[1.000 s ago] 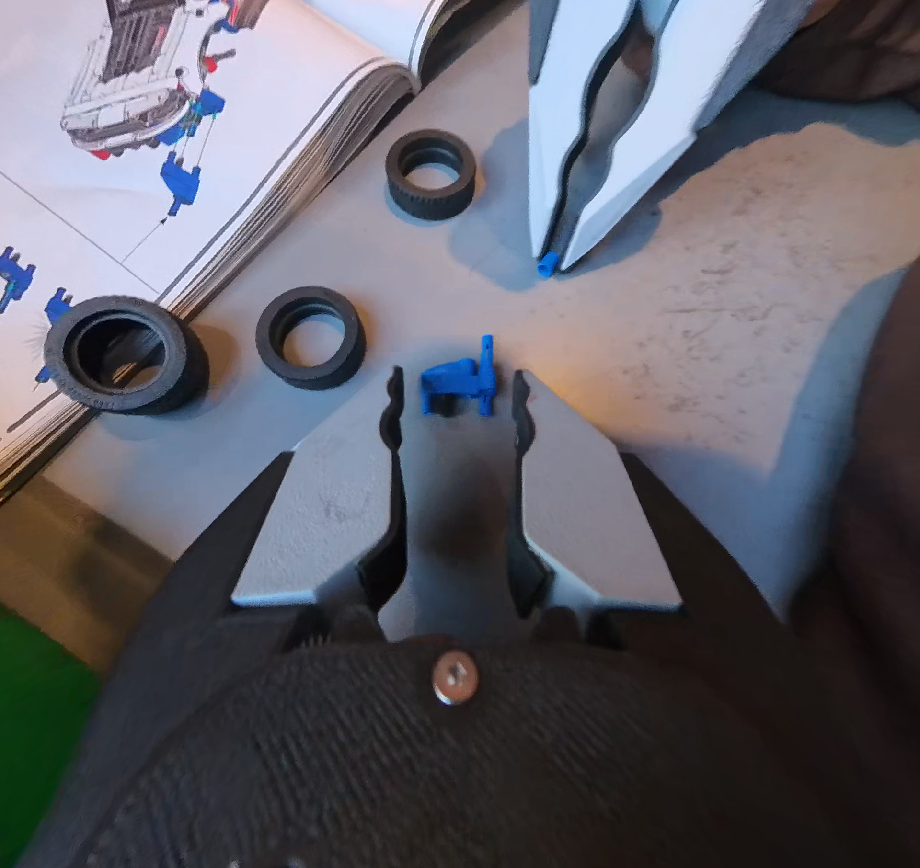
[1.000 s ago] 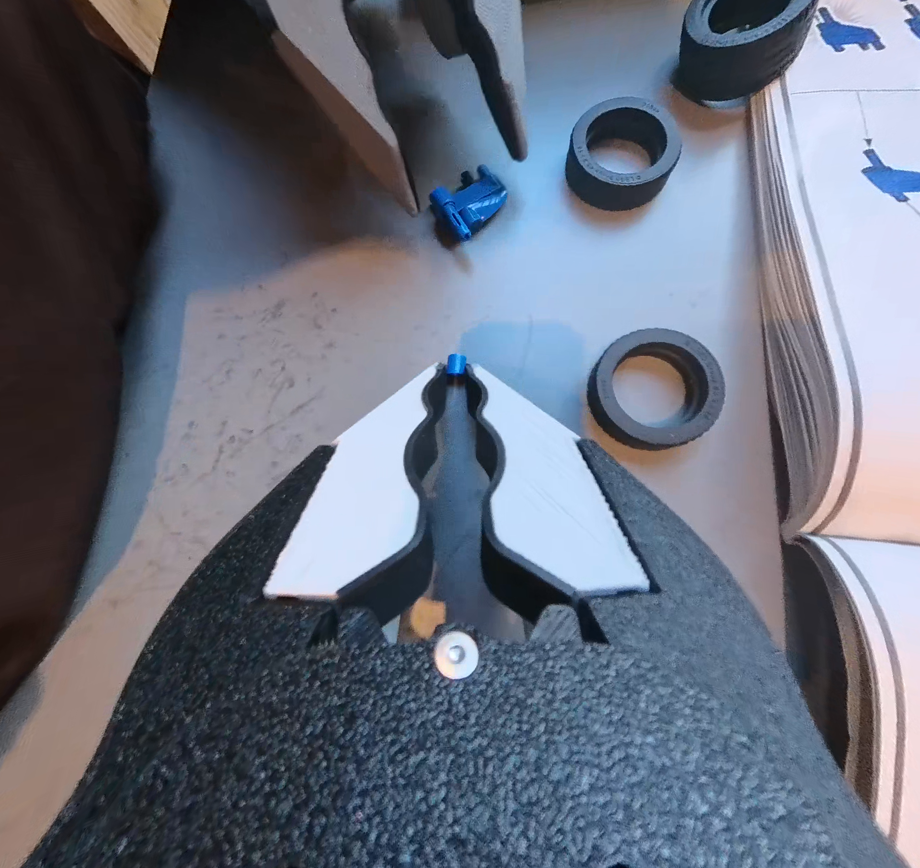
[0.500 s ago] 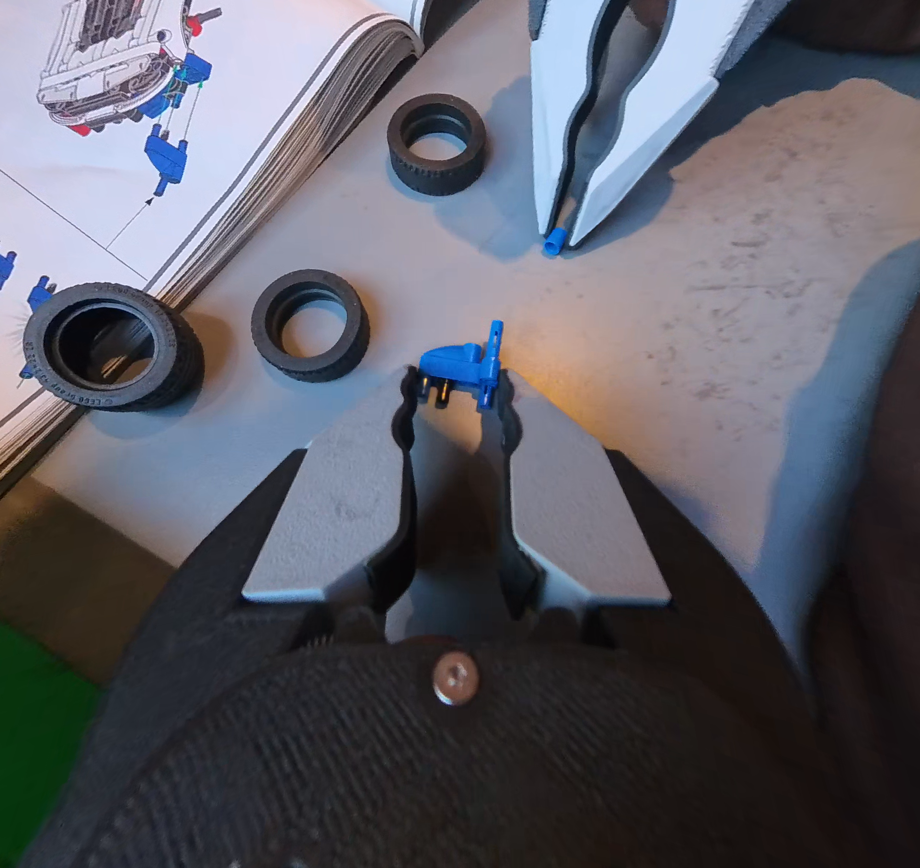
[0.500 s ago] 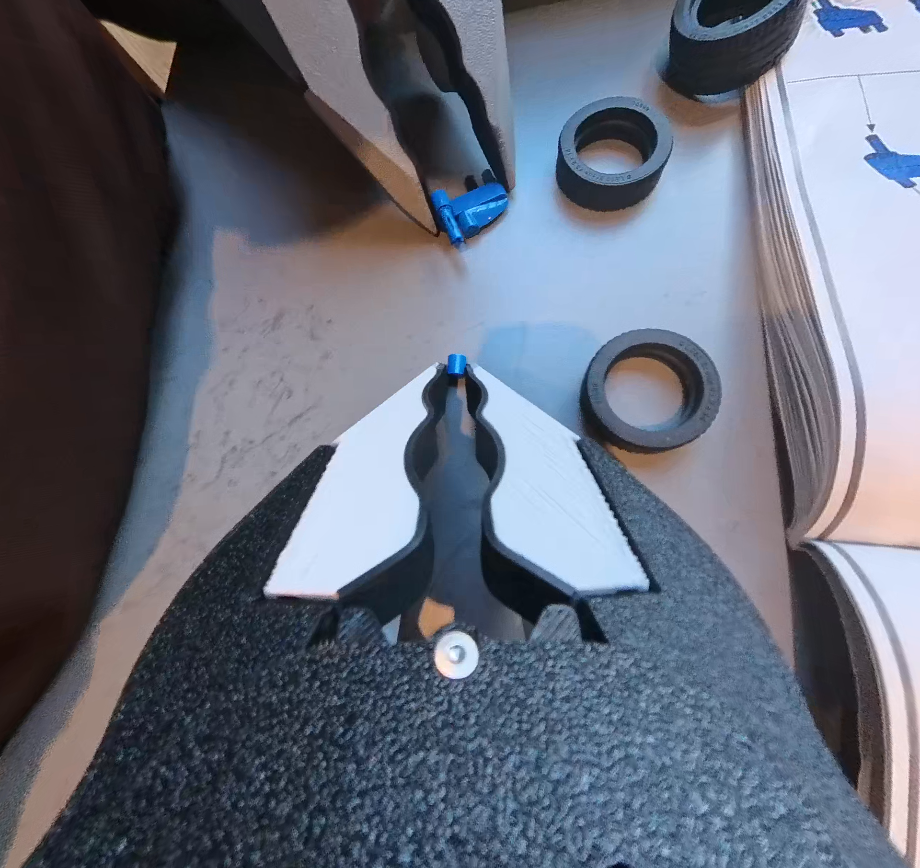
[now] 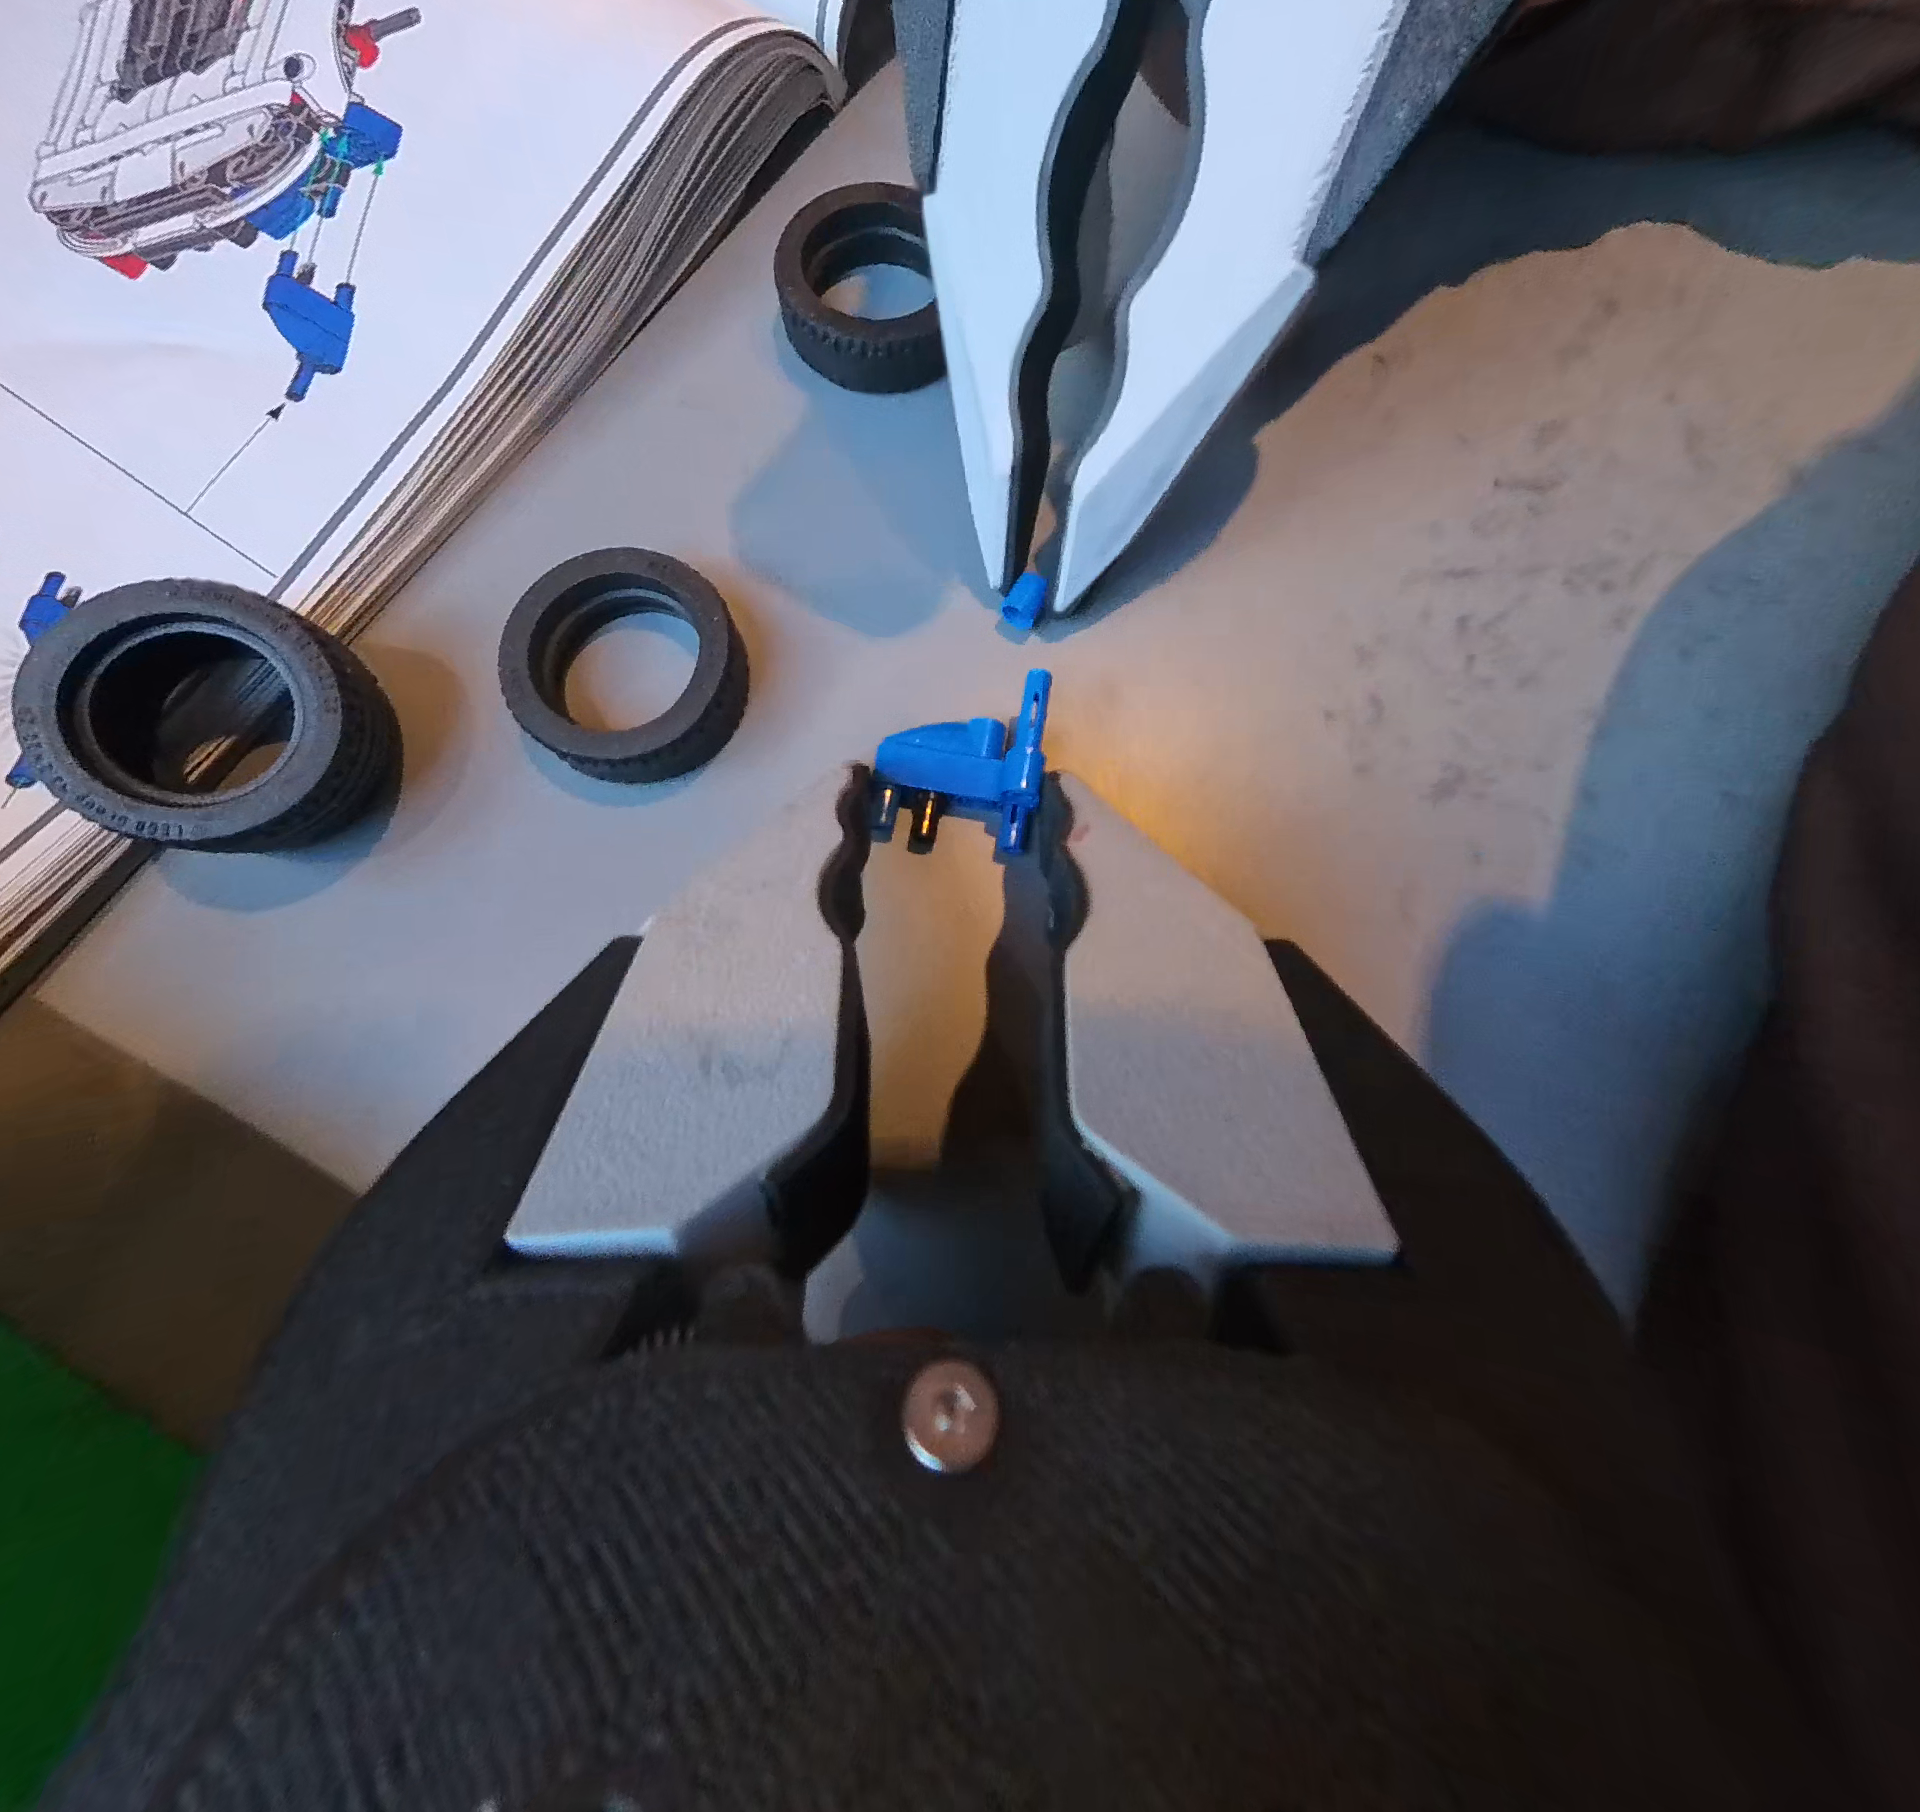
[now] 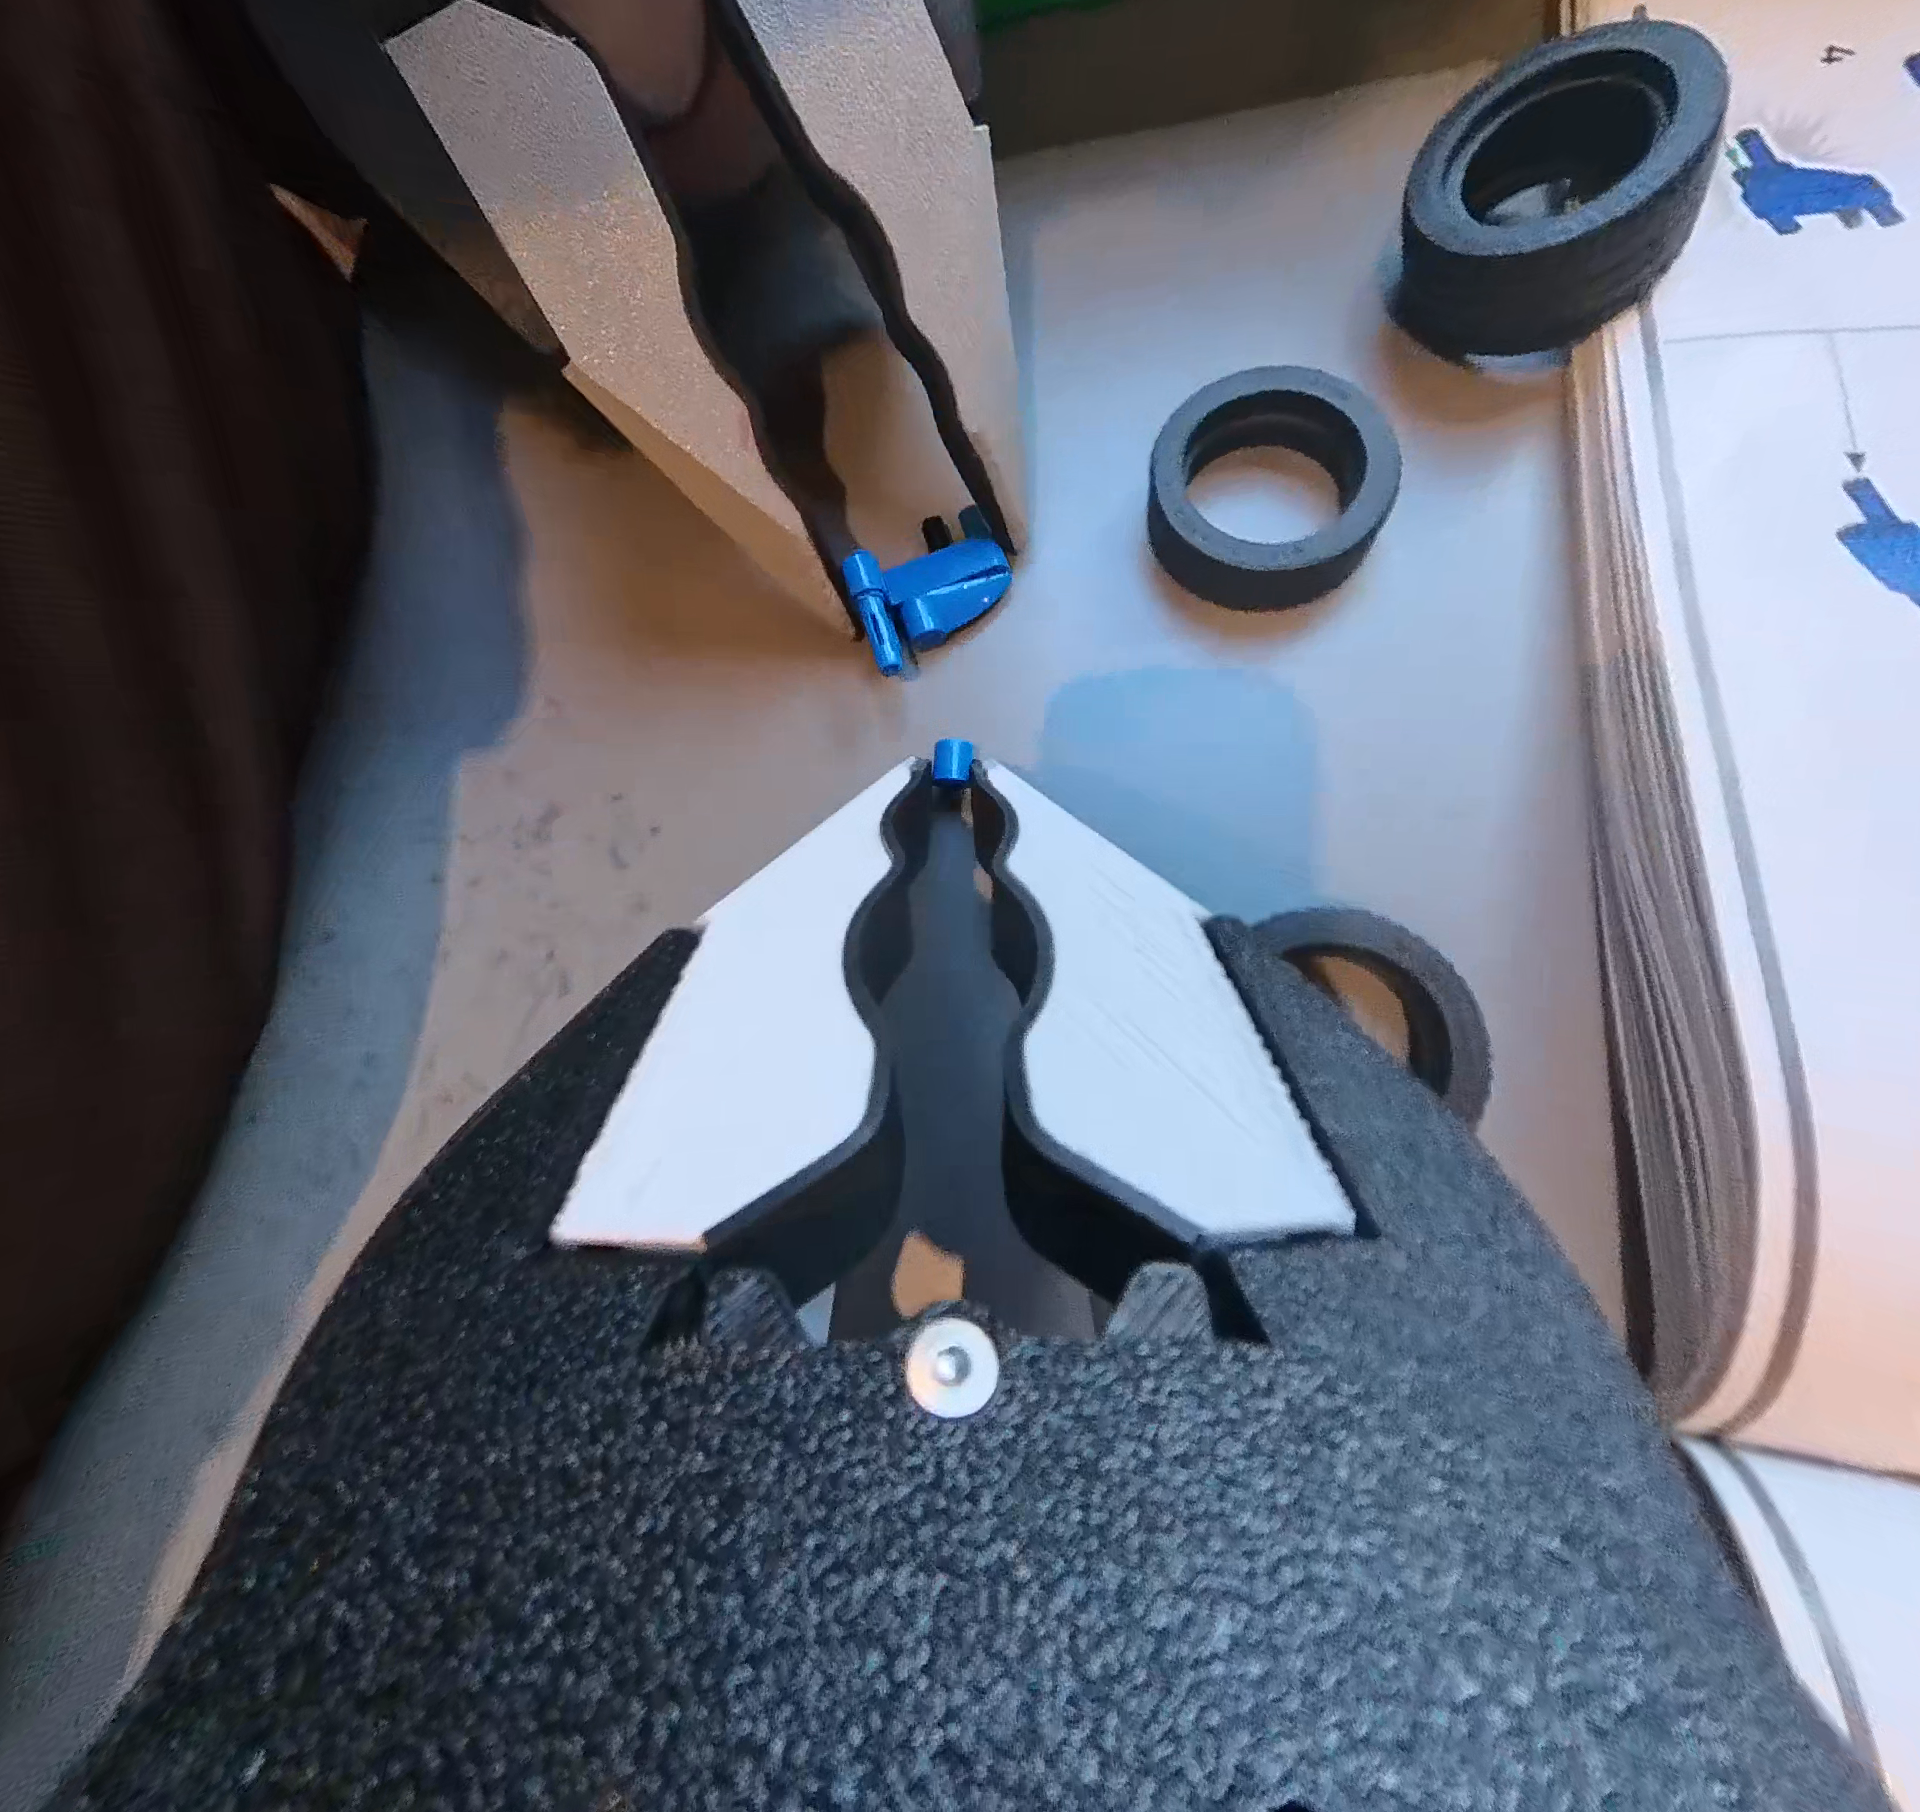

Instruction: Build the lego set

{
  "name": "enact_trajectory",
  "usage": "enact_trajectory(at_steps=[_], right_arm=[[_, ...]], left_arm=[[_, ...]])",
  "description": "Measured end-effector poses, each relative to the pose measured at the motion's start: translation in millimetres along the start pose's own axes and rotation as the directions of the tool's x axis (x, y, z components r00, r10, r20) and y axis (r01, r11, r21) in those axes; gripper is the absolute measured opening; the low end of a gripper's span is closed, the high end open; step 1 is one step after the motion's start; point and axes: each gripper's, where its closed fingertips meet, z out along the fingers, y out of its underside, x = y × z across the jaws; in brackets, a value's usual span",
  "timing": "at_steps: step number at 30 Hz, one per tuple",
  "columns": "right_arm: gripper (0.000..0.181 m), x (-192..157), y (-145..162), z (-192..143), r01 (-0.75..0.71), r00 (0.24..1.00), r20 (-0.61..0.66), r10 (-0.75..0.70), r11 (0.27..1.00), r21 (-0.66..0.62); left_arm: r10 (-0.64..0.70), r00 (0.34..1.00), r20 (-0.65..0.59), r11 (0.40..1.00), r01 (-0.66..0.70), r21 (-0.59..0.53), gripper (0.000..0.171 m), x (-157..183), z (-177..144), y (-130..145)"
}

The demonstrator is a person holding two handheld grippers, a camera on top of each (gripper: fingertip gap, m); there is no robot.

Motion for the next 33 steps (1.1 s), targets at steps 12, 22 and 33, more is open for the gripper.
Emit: enact_trajectory(at_steps=[12, 22, 33], right_arm=[[0.007, -5, -3, -1, 0.067, 0.997, -0.027, -0.067, 0.997, 0.023], [0.007, -3, 1, 2, 0.049, 0.998, -0.025, -0.050, 0.999, -0.004], [0.007, -22, -10, 8, 0.061, 0.993, 0.096, -0.062, 0.998, 0.021]], left_arm=[[-0.014, 1.000, 0.008, 1.000, 0.014, -0.014, 0.053, -2, 0, 0], [-0.033, 0.999, 0.041, 0.999, 0.034, -0.032, 0.030, -8, 3, -2], [-0.175, 0.981, -0.088, 0.984, 0.178, 0.021, 0.030, 10, 2, -6]])
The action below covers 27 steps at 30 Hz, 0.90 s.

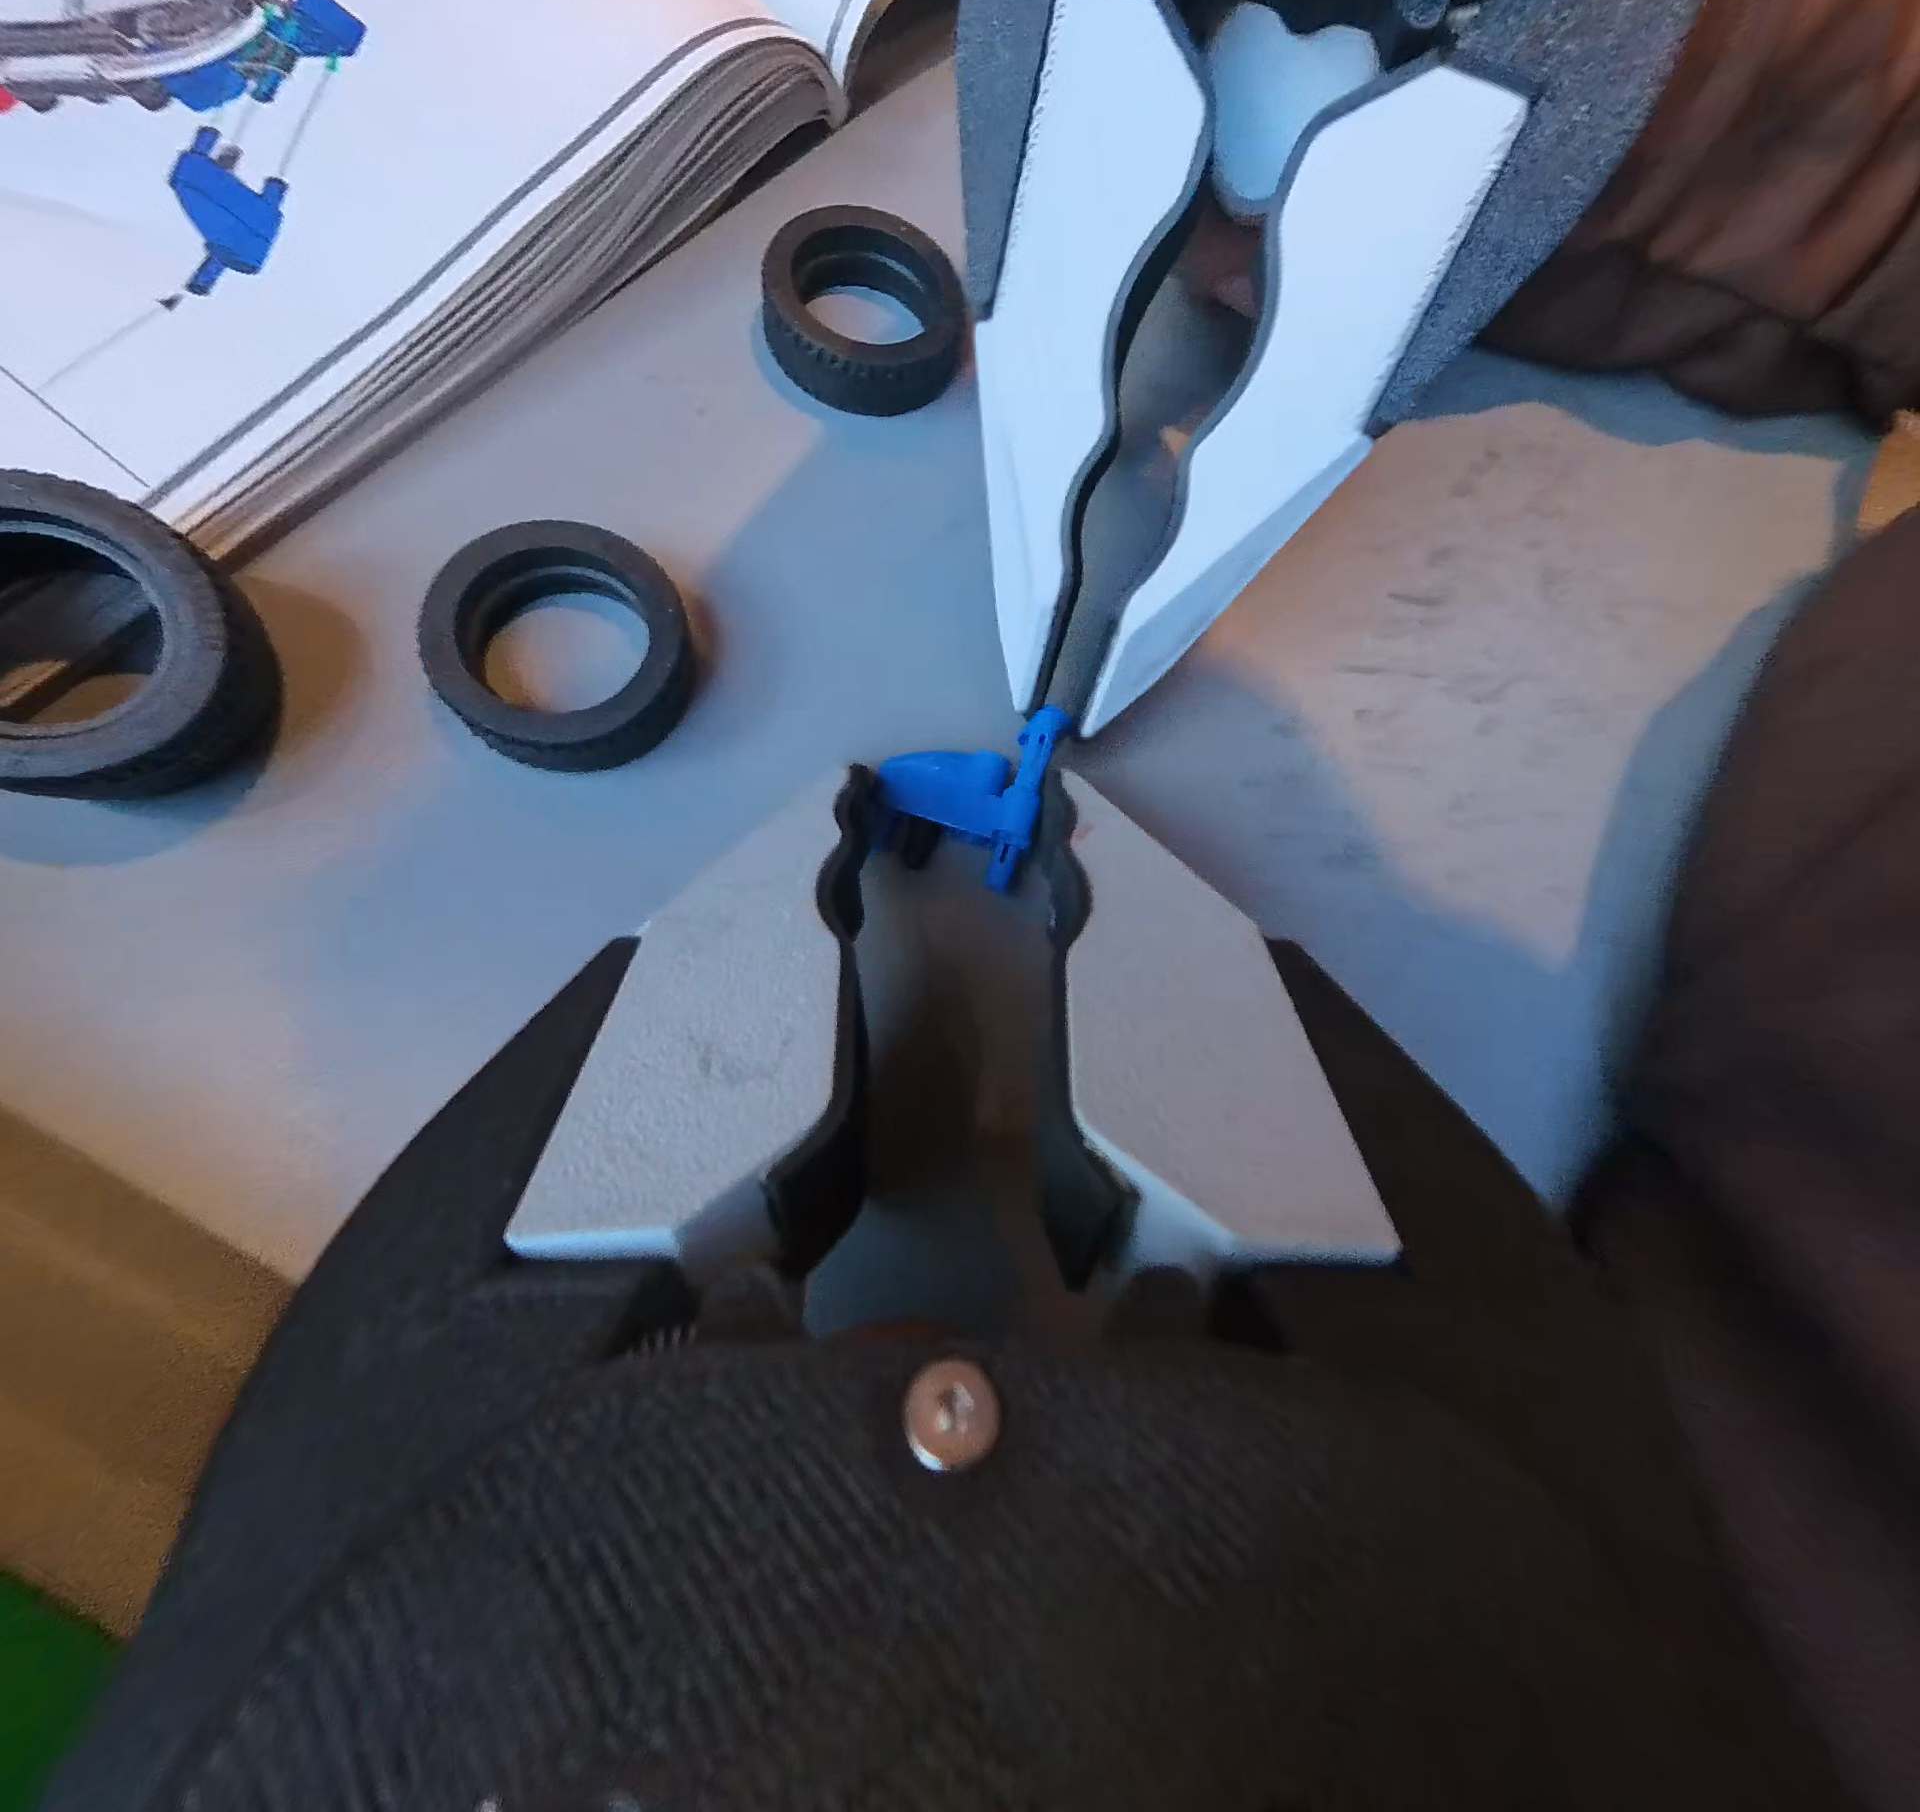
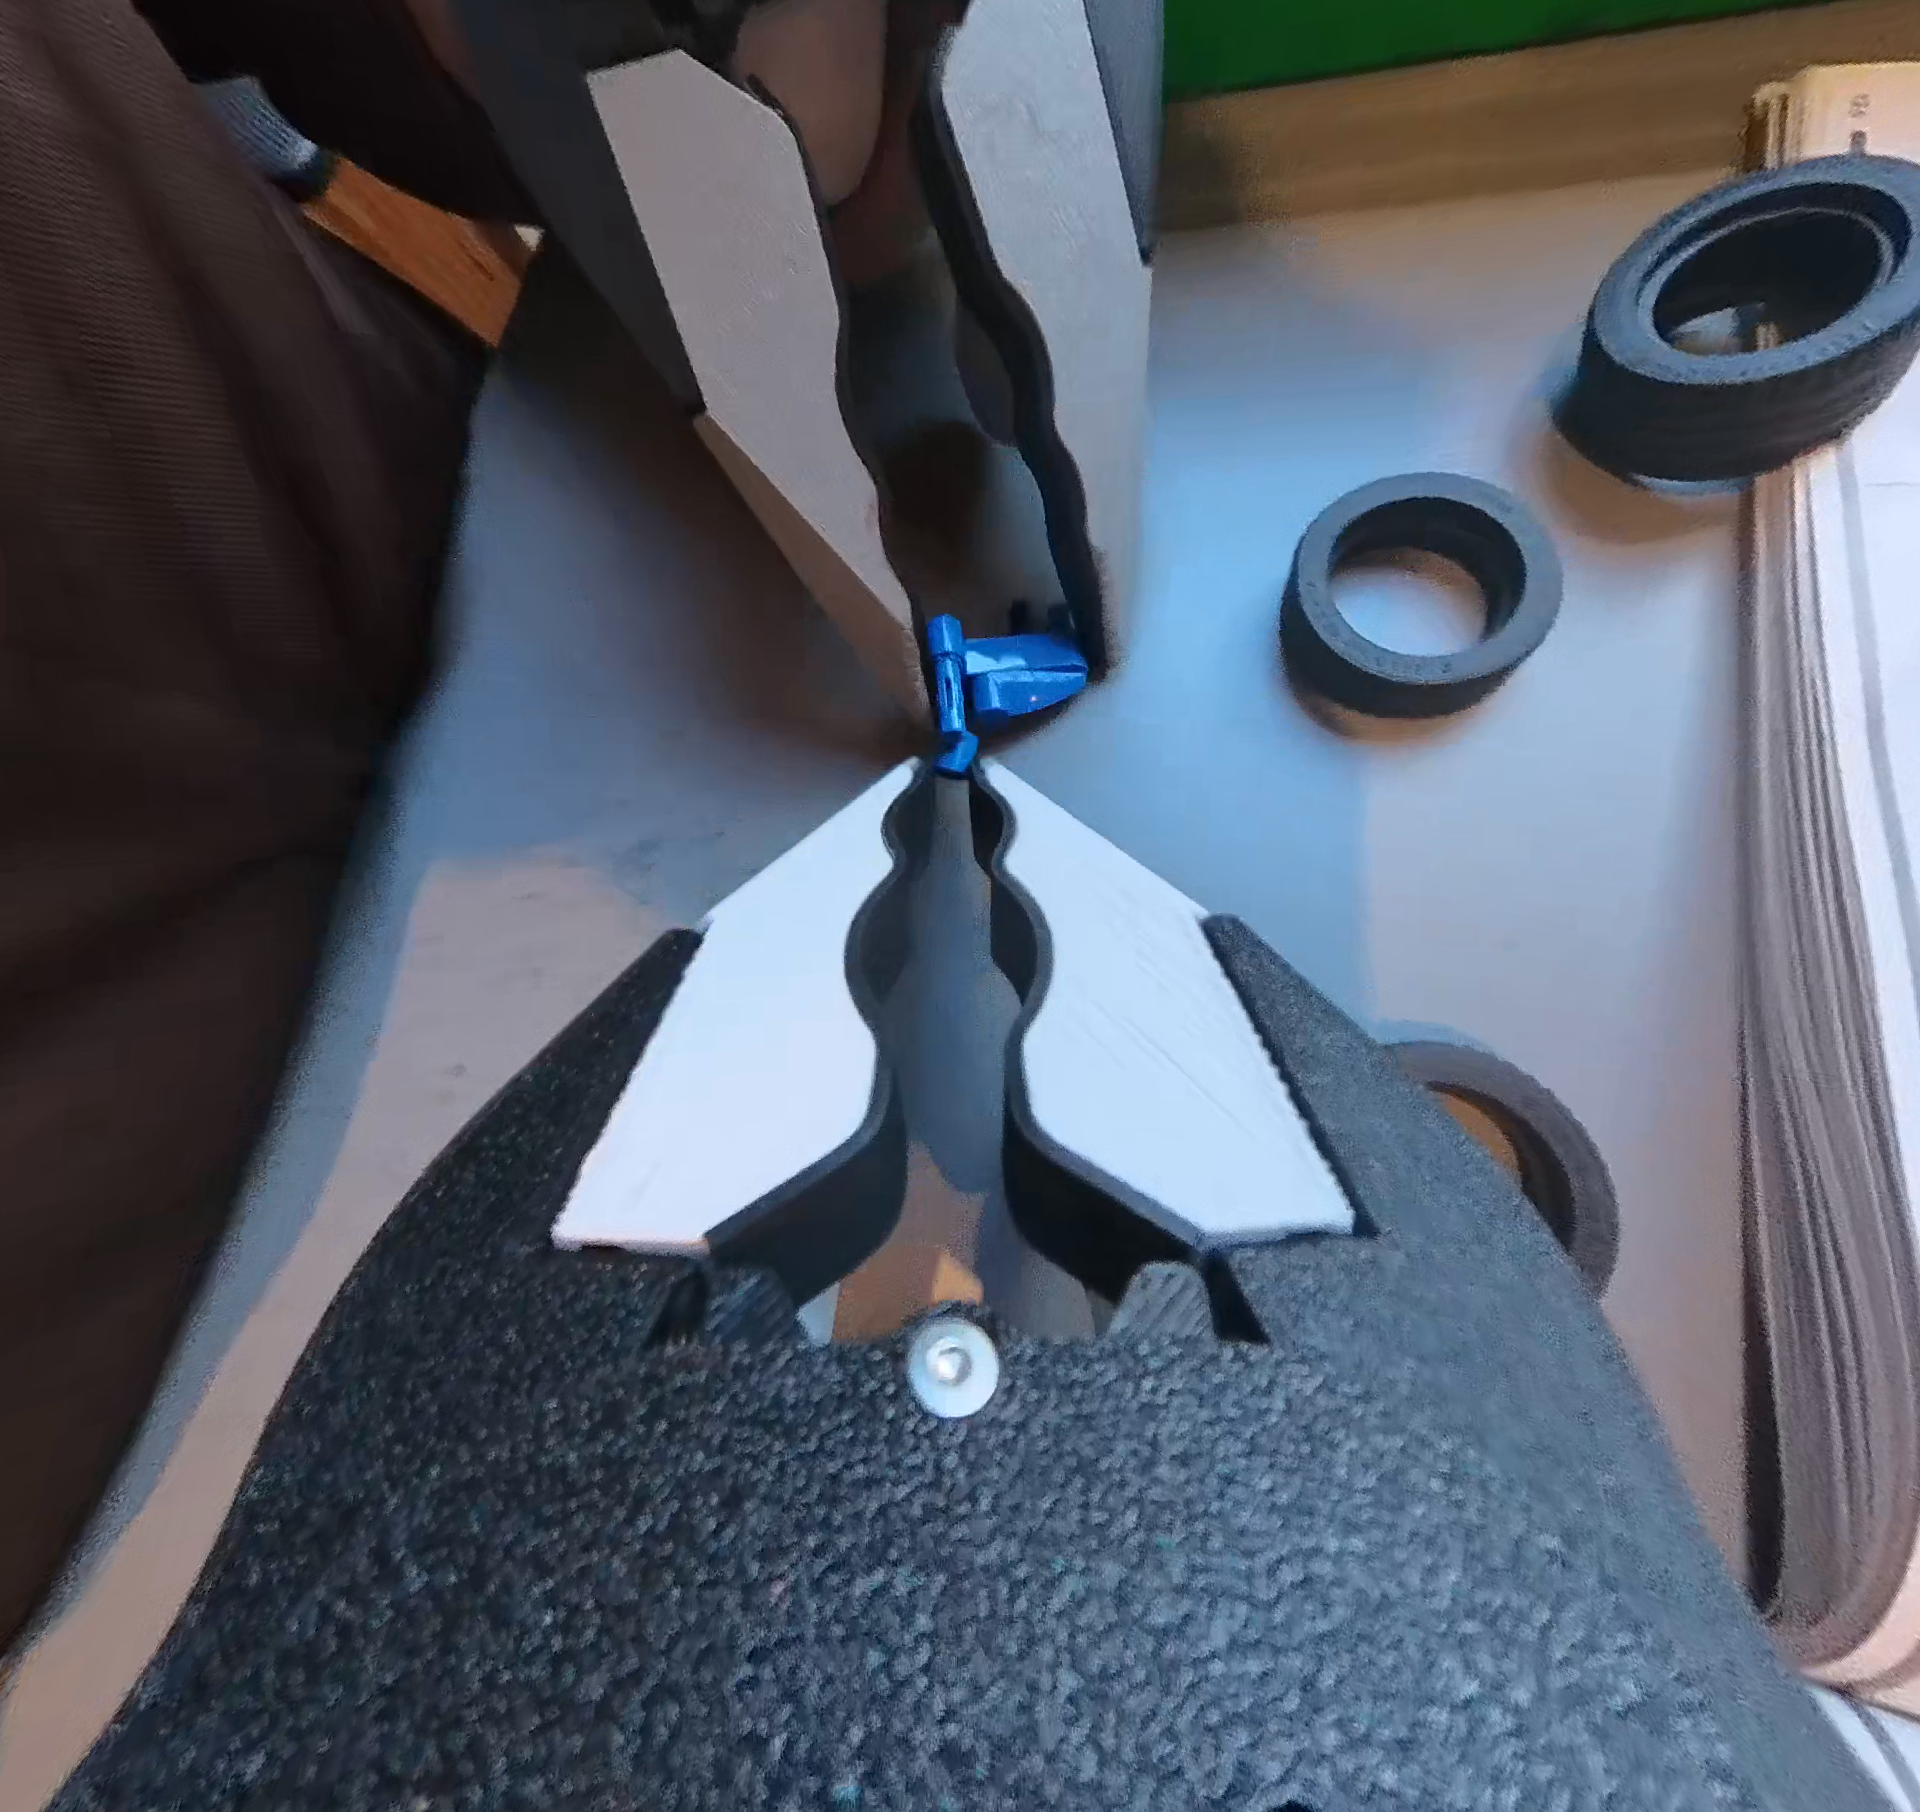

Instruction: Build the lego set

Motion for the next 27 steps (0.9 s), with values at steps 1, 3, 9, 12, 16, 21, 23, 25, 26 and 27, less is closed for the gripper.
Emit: enact_trajectory(at_steps=[1, 3, 9, 12, 16, 21, 23, 25, 26, 27], right_arm=[[0.007, -2, -1, -1, -0.004, 1.000, 0.017, 0.004, 1.000, 0.011], [0.006, -9, -1, -3, -0.021, 0.998, 0.065, 0.020, 1.000, 0.021], [0.007, -10, 10, 2, -0.022, 0.999, 0.044, 0.024, 0.999, -0.049], [0.007, -11, 11, 1, -0.005, 1.000, 0.028, 0.006, 0.999, -0.050], [0.007, -14, 13, 0, 0.031, 1.000, 0.003, -0.031, 0.998, -0.052], [0.007, -18, 16, -1, 0.023, 0.999, -0.021, -0.024, 0.998, -0.051], [0.007, -20, 17, -3, 0.015, 0.999, -0.037, -0.017, 0.999, -0.046], [0.007, -21, 19, -6, 0.011, 0.999, -0.052, -0.013, 0.999, -0.033], [0.007, -22, 19, -8, 0.008, 0.998, -0.058, -0.010, 1.000, -0.025], [0.007, -23, 19, -9, 0.005, 0.998, -0.062, -0.006, 1.000, -0.016]], left_arm=[[-0.003, 1.000, -0.017, 1.000, 0.003, -0.001, 0.030, 2, 0, 1], [-0.011, 0.998, -0.058, 1.000, 0.011, -0.003, 0.030, 8, 0, 1], [0.007, 0.997, -0.082, 1.000, -0.008, -0.010, 0.034, 14, -3, 4], [0.074, 0.997, -0.034, 0.997, -0.074, -0.006, 0.041, 16, -6, 5], [0.164, 0.987, 0.005, 0.986, -0.163, -0.038, 0.043, 18, -12, 7], [0.315, 0.948, 0.043, 0.945, -0.310, -0.102, 0.040, 14, -19, 9], [0.390, 0.919, 0.056, 0.915, -0.380, -0.136, 0.037, 14, -20, 11], [0.481, 0.874, 0.063, 0.868, -0.466, -0.171, 0.033, 14, -21, 12], [0.526, 0.848, 0.058, 0.841, -0.508, -0.187, 0.030, 15, -20, 13], [0.566, 0.823, 0.057, 0.813, -0.545, -0.203, 0.030, 15, -19, 12]])
